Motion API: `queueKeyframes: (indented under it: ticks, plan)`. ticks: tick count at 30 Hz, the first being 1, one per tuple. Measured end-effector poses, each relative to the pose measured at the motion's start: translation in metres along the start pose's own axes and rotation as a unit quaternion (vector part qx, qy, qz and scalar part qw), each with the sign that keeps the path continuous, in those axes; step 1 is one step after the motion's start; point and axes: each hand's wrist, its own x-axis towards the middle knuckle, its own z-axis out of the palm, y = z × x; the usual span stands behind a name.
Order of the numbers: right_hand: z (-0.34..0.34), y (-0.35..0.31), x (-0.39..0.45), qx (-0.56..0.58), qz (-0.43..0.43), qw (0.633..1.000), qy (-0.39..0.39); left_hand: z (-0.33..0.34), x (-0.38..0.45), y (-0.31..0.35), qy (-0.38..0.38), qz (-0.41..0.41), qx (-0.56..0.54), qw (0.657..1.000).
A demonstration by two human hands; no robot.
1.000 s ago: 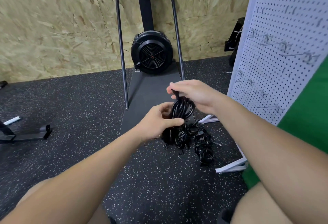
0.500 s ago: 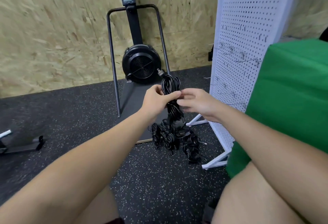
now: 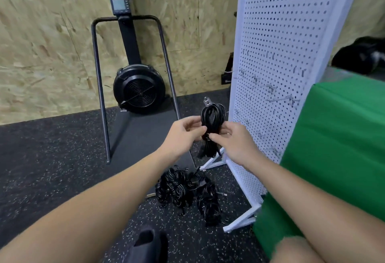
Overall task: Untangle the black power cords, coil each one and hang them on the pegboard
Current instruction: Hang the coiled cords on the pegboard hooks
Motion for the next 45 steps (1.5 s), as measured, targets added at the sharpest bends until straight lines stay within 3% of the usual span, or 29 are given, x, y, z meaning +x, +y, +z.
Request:
queueKeyframes:
  ticks: [7, 17, 26, 33, 39, 45]
  plan:
    - [0.025, 0.028, 0.065, -0.042, 0.027, 0.997, 0.061, -0.012, 0.088, -0.044, -0.027, -0.009, -0.065, 0.998]
    - [0.018, 0.024, 0.165, -0.093, 0.036, 0.98, 0.173, -0.007, 0.208, -0.031, -0.036, 0.046, -0.061, 0.996]
    - [0.008, 0.025, 0.246, -0.129, 0.032, 0.96, 0.245, 0.005, 0.297, -0.028, -0.002, 0.031, -0.112, 0.993]
    - [0.001, 0.037, 0.261, -0.109, 0.051, 0.952, 0.281, 0.018, 0.328, -0.03, -0.05, 0.047, -0.103, 0.992]
    - [-0.002, 0.029, 0.262, -0.14, 0.025, 0.941, 0.306, 0.027, 0.328, -0.018, -0.02, 0.12, -0.077, 0.99]
    - [-0.006, 0.032, 0.259, -0.14, 0.053, 0.938, 0.313, 0.031, 0.331, -0.017, -0.037, 0.113, -0.04, 0.992]
